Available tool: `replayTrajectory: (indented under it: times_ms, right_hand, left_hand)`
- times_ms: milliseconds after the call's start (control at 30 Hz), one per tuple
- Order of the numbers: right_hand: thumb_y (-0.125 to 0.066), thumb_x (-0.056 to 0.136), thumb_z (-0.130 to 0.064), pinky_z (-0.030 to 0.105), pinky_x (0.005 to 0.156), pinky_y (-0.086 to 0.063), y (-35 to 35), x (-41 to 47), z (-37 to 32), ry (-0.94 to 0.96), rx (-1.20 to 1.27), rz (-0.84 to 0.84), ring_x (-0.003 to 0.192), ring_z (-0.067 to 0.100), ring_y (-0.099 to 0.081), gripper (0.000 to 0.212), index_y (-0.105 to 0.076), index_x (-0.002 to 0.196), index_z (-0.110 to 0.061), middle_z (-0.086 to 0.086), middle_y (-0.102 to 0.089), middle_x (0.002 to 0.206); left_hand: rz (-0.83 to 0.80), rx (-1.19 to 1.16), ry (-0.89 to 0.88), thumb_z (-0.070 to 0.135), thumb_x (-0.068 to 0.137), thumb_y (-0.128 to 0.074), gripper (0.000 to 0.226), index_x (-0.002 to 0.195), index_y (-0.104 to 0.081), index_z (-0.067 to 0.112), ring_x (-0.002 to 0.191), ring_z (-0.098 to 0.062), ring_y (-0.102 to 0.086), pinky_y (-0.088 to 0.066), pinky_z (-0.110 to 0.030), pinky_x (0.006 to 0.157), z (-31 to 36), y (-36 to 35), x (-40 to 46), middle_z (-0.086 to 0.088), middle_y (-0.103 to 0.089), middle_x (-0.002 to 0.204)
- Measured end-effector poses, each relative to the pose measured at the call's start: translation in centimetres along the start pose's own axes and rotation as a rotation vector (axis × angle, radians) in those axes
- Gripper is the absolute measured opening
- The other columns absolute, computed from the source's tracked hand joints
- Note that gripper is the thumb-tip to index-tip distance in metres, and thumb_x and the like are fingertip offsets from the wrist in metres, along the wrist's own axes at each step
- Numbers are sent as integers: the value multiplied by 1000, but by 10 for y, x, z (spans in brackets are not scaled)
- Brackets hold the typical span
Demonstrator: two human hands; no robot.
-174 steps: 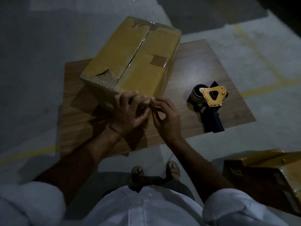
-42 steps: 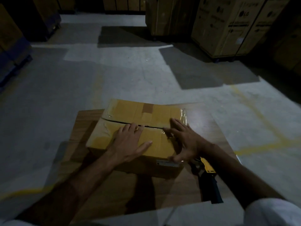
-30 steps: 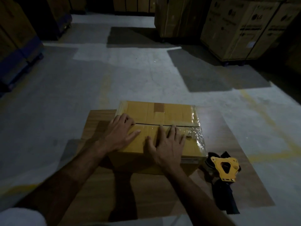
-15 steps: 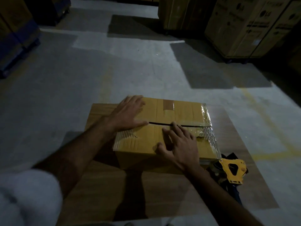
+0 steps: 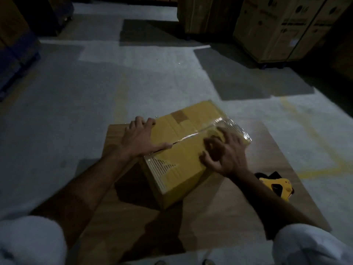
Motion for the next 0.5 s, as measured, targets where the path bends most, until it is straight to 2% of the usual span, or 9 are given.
replayTrajectory:
  times_ms: [67,100,167,233,300,367,433,500]
  right_hand:
    - [-65,89,-63,51,114,-34,4,-9,5,-318,49,103,145,38,-34,51,-68,126,-28,20,-38,157]
    - [-64,90,-66,54,114,-36,1,-20,1,-482,116,97,146,40,-33,57,-63,134,-29,21,-33,160]
    - [-59,86,-76,52,104,-48,-13,-46,-20,-667,296,-57,136,40,-45,80,-43,153,-33,18,-31,157]
    - [-57,82,-83,41,85,-52,-21,-72,-42,-676,397,-200,117,34,-55,97,-19,160,-39,14,-38,145]
    - [-56,82,-84,40,84,-50,-16,-85,-46,-656,318,-212,113,33,-55,98,-16,160,-40,14,-45,137]
    - [-56,85,-81,46,90,-50,-4,-81,-31,-675,215,-152,118,37,-56,90,-25,157,-37,17,-51,138]
    - [-59,86,-78,47,97,-50,8,-70,-11,-637,163,-94,120,36,-57,81,-39,152,-35,14,-56,138]
    - [-66,86,-73,42,99,-50,19,-55,7,-518,199,-101,121,30,-59,72,-52,145,-36,7,-58,142]
  left_hand:
    - [25,-27,168,103,61,-47,114,150,-28,33,132,-36,-39,-36,-51,109,-10,-8,-26,-12,-33,144]
    - [36,-27,232,102,65,-43,112,153,-25,35,133,-36,-37,-35,-52,109,-12,-13,-42,-14,-33,147]
    - [53,6,269,98,75,-33,103,157,-20,37,131,-37,-37,-35,-51,105,-10,-22,-73,-17,-35,148]
    - [47,23,221,97,77,-23,100,158,-15,38,125,-34,-41,-38,-45,92,0,-26,-101,-17,-37,142]
    - [-27,-33,184,103,68,-13,110,158,-7,41,124,-30,-42,-38,-40,84,12,-30,-129,-13,-33,142]
    - [-147,-86,106,109,57,-13,122,158,6,43,130,-29,-42,-46,-42,92,33,-37,-156,-7,-24,151]
    - [-270,-100,-46,109,58,-30,127,156,19,44,135,-26,-41,-47,-45,104,61,-46,-180,-2,-17,157]
    - [-327,-27,-229,96,69,-53,132,158,23,35,135,-20,-42,-45,-40,108,88,-55,-192,-1,-19,158]
Point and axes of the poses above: each hand's wrist, its own x-axis towards the middle knuckle, its own y-axis out of the back of the hand, z = x × y, the point moved 5 cm from there along x, towards the middle knuckle
